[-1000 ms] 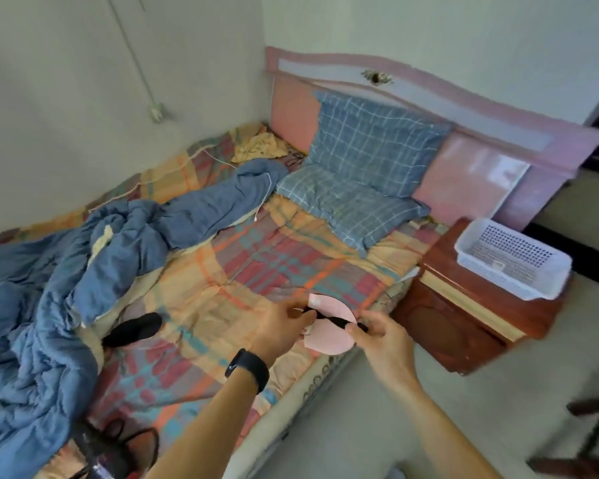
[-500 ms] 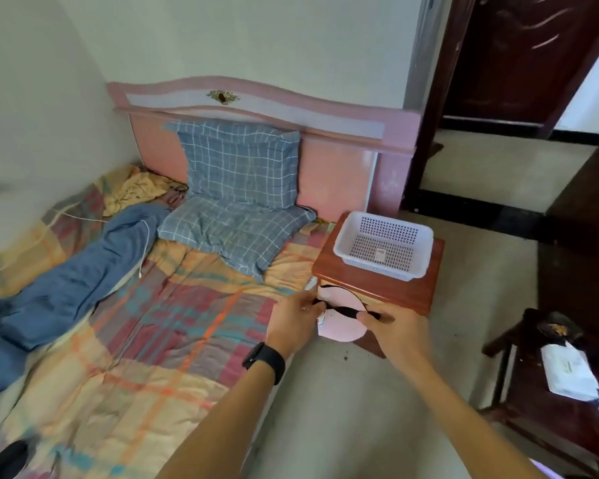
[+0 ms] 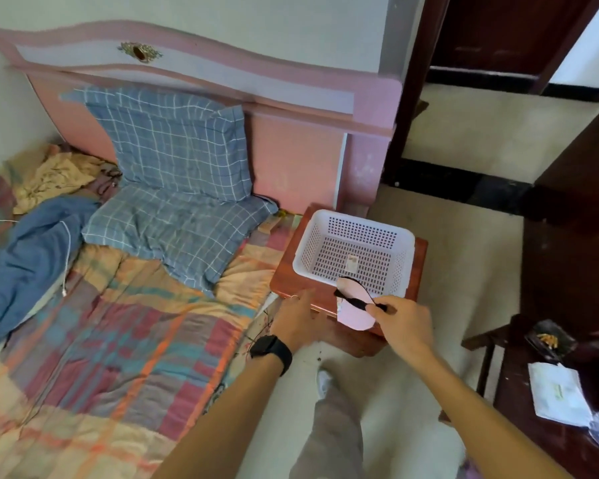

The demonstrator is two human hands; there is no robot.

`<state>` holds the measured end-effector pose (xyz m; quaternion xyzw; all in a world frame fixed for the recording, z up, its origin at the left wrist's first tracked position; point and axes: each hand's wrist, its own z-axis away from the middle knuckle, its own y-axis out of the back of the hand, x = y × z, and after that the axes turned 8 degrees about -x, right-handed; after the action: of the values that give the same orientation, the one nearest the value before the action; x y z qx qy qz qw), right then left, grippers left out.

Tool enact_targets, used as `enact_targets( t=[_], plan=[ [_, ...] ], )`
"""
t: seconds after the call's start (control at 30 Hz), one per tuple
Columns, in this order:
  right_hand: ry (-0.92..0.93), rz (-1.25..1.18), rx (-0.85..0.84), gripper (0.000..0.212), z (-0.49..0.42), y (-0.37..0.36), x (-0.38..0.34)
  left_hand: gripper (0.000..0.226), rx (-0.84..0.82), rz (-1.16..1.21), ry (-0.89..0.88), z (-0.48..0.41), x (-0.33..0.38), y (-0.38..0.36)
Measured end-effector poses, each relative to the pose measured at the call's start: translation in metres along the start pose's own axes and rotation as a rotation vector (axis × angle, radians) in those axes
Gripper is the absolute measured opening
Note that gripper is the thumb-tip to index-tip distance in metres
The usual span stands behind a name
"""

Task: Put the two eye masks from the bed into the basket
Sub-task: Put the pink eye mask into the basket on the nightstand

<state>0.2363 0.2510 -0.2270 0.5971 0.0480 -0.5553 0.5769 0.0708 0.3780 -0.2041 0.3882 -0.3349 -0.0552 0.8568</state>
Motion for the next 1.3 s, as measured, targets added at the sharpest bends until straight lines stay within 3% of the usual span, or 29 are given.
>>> enact_targets(
  t=[0.1, 0.23, 0.3, 0.53, 0.63, 0.77, 1.07, 1.3],
  plan=[
    [-0.054, -0.006, -0.040, 0.021, -0.064, -0.001, 0.011, 0.068, -0.046, -0.145, 0.098, -0.063, -0.008, 0.005],
    [-0.141, -0.002, -0.077, 0.007, -0.137, -0.007, 0.017, 0.073, -0.034, -0.211, 0.149, -0.138, -0.023, 0.003],
    [-0.183, -0.005, -0.104, 0.013, -0.166, -0.013, 0.020, 0.077, -0.046, -0.253, 0.170, -0.164, -0.032, -0.001],
    [-0.315, -0.060, -0.248, 0.015, -0.257, -0.049, 0.041, 0.090, -0.085, -0.234, 0.269, -0.214, -0.054, -0.030],
    [-0.313, -0.058, -0.305, 0.016, -0.286, -0.069, 0.048, 0.089, -0.019, -0.221, 0.298, -0.216, -0.057, -0.046],
    [-0.171, 0.019, -0.284, 0.019, -0.313, -0.089, 0.053, 0.087, 0.072, -0.233, 0.355, -0.220, -0.056, -0.063],
    [0.255, 0.493, -0.413, 0.013, -0.348, -0.100, 0.058, 0.090, 0.115, -0.269, 0.408, -0.224, -0.053, -0.074],
    [0.293, 0.631, -0.529, 0.037, -0.345, -0.091, 0.050, 0.089, 0.054, -0.270, 0.430, -0.223, -0.048, -0.065]
  ],
)
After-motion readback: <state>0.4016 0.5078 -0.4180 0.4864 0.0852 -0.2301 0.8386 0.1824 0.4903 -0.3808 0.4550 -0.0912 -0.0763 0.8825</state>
